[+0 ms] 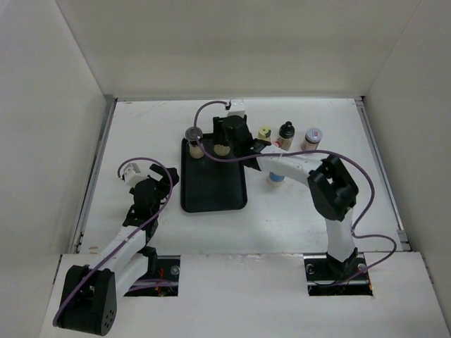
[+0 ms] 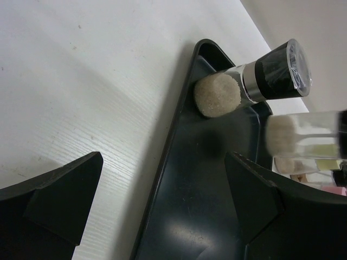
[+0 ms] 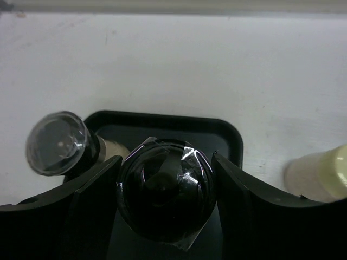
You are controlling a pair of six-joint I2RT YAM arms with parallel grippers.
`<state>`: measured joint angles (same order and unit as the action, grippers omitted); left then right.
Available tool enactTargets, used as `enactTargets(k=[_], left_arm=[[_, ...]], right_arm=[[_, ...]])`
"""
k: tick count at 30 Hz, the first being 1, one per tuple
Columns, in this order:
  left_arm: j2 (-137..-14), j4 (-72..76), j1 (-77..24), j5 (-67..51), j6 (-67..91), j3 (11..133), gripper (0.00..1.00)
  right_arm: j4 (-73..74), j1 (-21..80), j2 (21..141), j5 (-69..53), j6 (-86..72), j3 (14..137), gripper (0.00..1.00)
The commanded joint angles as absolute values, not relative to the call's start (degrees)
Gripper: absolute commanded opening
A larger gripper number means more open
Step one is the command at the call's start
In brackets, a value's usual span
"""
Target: Organize the condiment bottles
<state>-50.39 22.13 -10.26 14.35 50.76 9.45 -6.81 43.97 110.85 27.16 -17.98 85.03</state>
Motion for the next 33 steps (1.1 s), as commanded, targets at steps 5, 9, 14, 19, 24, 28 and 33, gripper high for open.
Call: enactTargets(k=[5, 9, 14, 19, 24, 28, 33], left_arm=[[-50.6, 24.4, -10.2, 14.6, 50.1, 9.8, 1.00], [-51.5, 24.4, -9.9, 13.9, 50.4, 10.0, 1.00], [-51.9, 24.6, -10.1, 13.8, 50.4, 10.2, 1.00], [-50.9, 24.4, -10.0, 14.0, 50.4, 9.8, 1.00], [-50.7, 24.7, -10.1, 14.1, 50.4, 9.7, 1.00], [-51.3, 24.5, -9.9, 13.4, 50.4, 9.8, 1.00], [-51.5, 24.4, -10.0, 13.5, 50.4, 9.8, 1.00]], right_arm=[[-9.8, 44.2, 118.4, 25.1, -18.9, 95.8, 0.47], [-9.0, 44.4, 122.2, 25.2, -19.4, 98.8, 0.48], [-7.6, 45.2, 127.1, 25.8, -19.4, 104.0, 0.54], [-6.2, 45.8, 128.7, 26.8, -19.9, 105.6, 0.74], [-6.7, 46.0, 124.8, 26.0, -20.1, 102.7, 0.82], [-7.7, 46.0, 116.7, 25.5, -19.4, 97.5, 0.87], [-9.0, 42.4, 104.4, 25.9, -17.6, 85.8, 0.68]])
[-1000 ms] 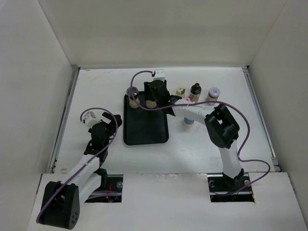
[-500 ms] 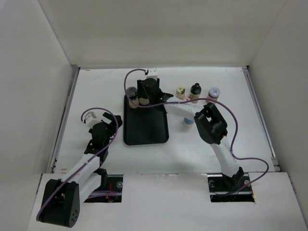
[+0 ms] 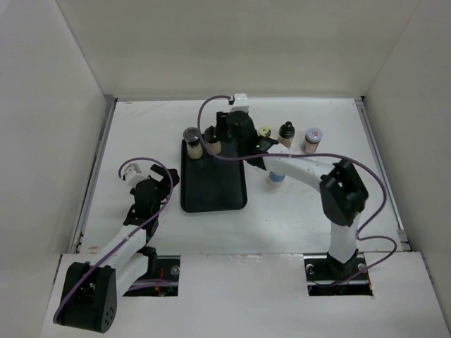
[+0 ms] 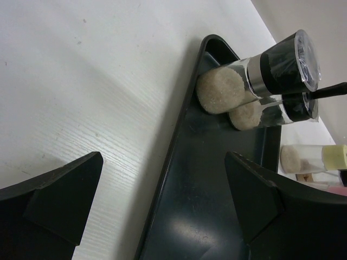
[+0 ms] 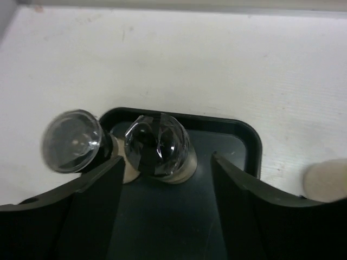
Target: Organize the condiment bottles
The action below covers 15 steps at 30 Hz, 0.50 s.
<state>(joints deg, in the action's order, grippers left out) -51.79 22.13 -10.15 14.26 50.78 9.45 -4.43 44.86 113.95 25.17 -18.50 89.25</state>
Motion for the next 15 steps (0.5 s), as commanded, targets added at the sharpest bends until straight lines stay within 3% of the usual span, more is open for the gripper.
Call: enactTargets(k=[1, 3, 5, 7, 12, 15], left_arm=[[-51.2, 24.4, -9.9, 13.3, 50.5, 9.8, 1.00], [-50.8, 24.8, -10.1, 13.7, 50.5, 9.6, 1.00], [-51.6, 24.8, -10.3, 13.9, 50.5, 9.8, 1.00], [-52.2, 24.8, -10.4, 13.2, 50.6, 10.0, 1.00], [-53.6, 25.7, -10.5, 13.0, 50.8, 10.2, 1.00], [-52.8, 25.6, -10.2, 12.8, 50.8, 9.9, 1.00]], right_arm=[[-8.7, 41.4, 102.5, 26.1, -17.4, 83.8, 0.61], [-8.4, 38.6, 98.6, 26.3, -16.7, 79.0, 0.45], [-6.4, 35.3, 96.9, 25.5, -16.0, 76.6, 0.42], [-2.1, 32.7, 97.5, 24.8, -15.1, 76.8, 0.46], [2.1, 29.7, 101.1, 19.3, -12.4, 78.7, 0.69], [3.9, 29.0, 103.6, 17.9, -12.0, 80.9, 0.75]])
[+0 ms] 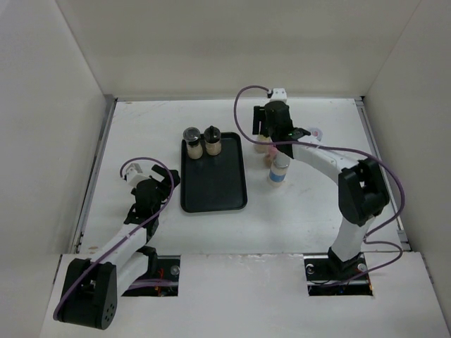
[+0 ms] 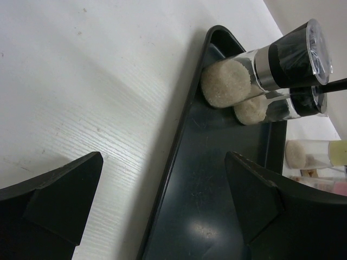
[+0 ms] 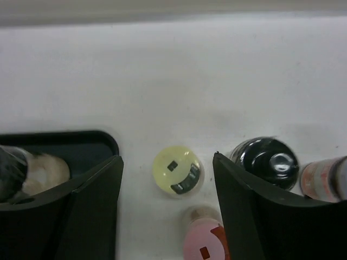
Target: Organize the condiment bottles
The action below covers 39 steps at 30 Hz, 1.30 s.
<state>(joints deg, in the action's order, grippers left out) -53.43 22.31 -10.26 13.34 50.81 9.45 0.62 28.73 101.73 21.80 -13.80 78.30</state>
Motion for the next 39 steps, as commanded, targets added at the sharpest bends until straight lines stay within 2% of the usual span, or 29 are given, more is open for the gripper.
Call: enactTargets(k=[1, 9, 13, 16, 20, 29, 39], left_arm=[[-52.5, 25.6, -10.2, 13.0, 50.8, 9.8, 1.00], [-52.9, 25.6, -9.9, 12.9, 50.8, 9.9, 1.00], [-53.2, 25.7, -9.9, 12.4, 50.8, 10.0, 1.00], [-53.5, 25.8, -9.9, 12.2, 50.9, 10.0, 1.00], [-52.7, 25.8, -9.8, 12.4, 51.0, 9.8, 1.00], [-52.6, 25.6, -9.7, 12.4, 51.0, 9.8, 1.00], [-50.5, 24.9, -8.5, 13.3, 51.5, 9.1, 1.00]], right_arm=[[4.5, 29.0, 104.4, 17.8, -11.9, 81.5, 0.76], [5.0, 28.3, 108.9, 18.1, -12.0, 84.1, 0.76], [4.7, 28.0, 110.2, 18.3, -11.8, 84.6, 0.67], [3.8, 27.6, 110.6, 19.0, -12.0, 84.7, 0.55], [2.0, 27.8, 109.0, 20.3, -12.0, 84.2, 0.46], [-5.3, 30.8, 100.8, 21.0, -11.4, 80.4, 0.44], [-6.8, 45.2, 102.0, 20.0, -12.0, 82.2, 0.45]])
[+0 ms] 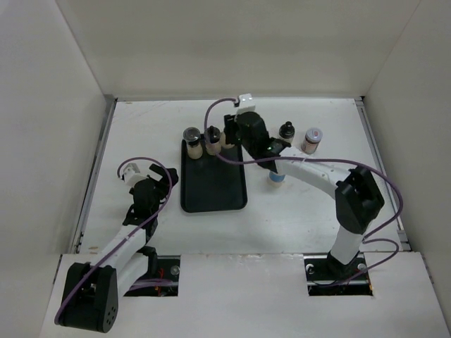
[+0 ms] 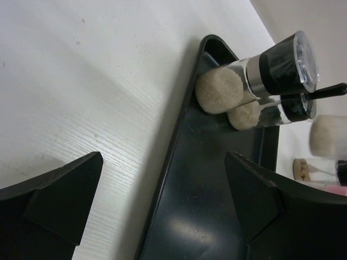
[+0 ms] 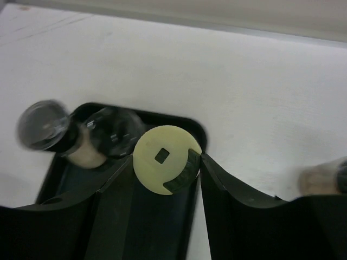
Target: Organize the condiment bottles
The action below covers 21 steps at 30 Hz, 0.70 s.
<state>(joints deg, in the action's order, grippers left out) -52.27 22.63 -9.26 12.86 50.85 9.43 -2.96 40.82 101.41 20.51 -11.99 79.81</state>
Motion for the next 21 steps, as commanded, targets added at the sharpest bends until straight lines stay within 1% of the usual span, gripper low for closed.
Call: enactTargets(k=[1, 8, 12, 16, 18, 21], left_arm=[[-50.4, 24.9, -8.1, 13.4, 51.8, 8.9, 1.00], [-51.0, 24.8, -7.1, 12.4, 52.5, 8.8, 1.00], [-51.0, 24.8, -7.2, 12.1, 52.5, 8.7, 1.00], [-51.0, 24.5, -7.2, 11.8, 52.5, 8.9, 1.00], [-50.4, 24.5, -7.1, 11.8, 52.5, 8.7, 1.00], [-50.8, 24.5, -7.3, 12.1, 52.3, 8.9, 1.00]], right_arm=[[-6.7, 46.6, 103.0, 20.0, -12.1, 82.9, 0.45], [-7.6, 52.9, 109.9, 18.4, -13.9, 86.4, 0.45], [-8.8, 54.6, 113.1, 18.4, -14.3, 88.8, 0.45], [-9.4, 55.5, 116.9, 18.6, -14.5, 90.7, 0.48], [-9.4, 55.9, 118.2, 19.1, -14.4, 91.1, 0.53], [-10.0, 56.0, 118.6, 19.6, -14.9, 90.9, 0.67]])
